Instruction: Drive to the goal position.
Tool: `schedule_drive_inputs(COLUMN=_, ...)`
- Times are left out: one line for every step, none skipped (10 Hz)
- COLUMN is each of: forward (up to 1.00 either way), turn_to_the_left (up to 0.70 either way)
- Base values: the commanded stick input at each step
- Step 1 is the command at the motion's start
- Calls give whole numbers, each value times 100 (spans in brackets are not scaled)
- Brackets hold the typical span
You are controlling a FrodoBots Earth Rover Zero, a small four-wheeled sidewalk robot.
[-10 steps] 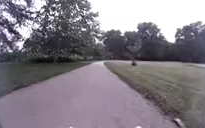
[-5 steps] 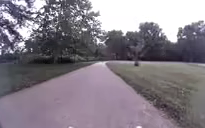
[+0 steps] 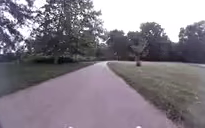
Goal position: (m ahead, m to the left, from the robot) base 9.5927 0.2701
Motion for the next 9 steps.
schedule_drive_inputs(forward=70, turn_to_the_left=1)
schedule_drive_inputs(forward=70, turn_to_the_left=1)
schedule_drive_inputs(forward=70, turn_to_the_left=1)
schedule_drive_inputs(forward=70, turn_to_the_left=1)
schedule_drive_inputs(forward=70, turn_to_the_left=1)
schedule_drive_inputs(forward=70, turn_to_the_left=1)
schedule_drive_inputs(forward=70, turn_to_the_left=1)
schedule_drive_inputs(forward=70, turn_to_the_left=1)
schedule_drive_inputs(forward=70, turn_to_the_left=1)
